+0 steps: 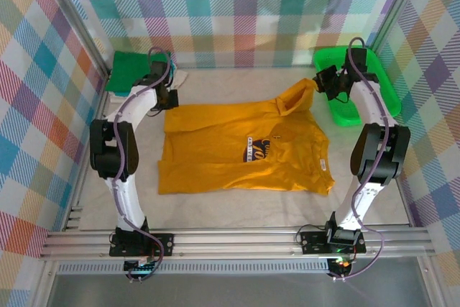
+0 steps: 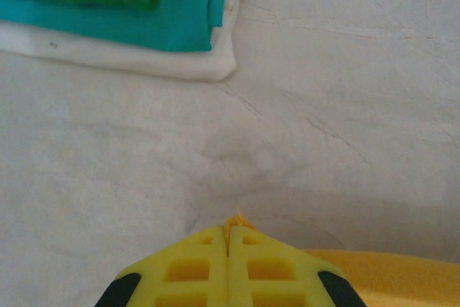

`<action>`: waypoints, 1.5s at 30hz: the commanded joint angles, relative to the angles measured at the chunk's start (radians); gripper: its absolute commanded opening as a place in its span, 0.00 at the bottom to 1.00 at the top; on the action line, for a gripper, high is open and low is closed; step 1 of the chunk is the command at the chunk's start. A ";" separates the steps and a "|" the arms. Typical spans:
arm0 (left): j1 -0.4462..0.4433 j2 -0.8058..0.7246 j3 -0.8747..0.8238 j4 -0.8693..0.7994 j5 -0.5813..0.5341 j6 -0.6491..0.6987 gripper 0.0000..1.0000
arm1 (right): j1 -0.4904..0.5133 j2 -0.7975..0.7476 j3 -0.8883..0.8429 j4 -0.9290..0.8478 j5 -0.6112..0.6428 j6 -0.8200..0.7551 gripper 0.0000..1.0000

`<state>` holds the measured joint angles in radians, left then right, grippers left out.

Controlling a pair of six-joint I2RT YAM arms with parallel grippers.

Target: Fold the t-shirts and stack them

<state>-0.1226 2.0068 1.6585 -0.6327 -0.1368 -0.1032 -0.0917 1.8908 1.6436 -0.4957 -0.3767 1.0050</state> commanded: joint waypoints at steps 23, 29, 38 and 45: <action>0.027 -0.056 -0.143 -0.028 -0.067 0.070 0.02 | -0.008 -0.340 -0.511 0.148 0.030 0.010 0.00; 0.028 -0.110 -0.122 -0.070 -0.052 0.067 0.04 | -0.024 -0.407 -0.534 0.125 0.000 0.029 0.00; 0.028 -0.162 -0.169 -0.095 -0.074 0.046 0.05 | -0.049 -0.535 -0.590 0.082 -0.048 0.058 0.00; 0.026 -0.230 -0.352 -0.002 -0.086 -0.031 0.21 | -0.049 -0.661 -0.804 0.039 -0.025 0.042 0.11</action>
<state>-0.1085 1.8309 1.3663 -0.6621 -0.1890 -0.0845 -0.1318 1.2659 0.9085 -0.4084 -0.4046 1.0443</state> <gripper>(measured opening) 0.179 0.103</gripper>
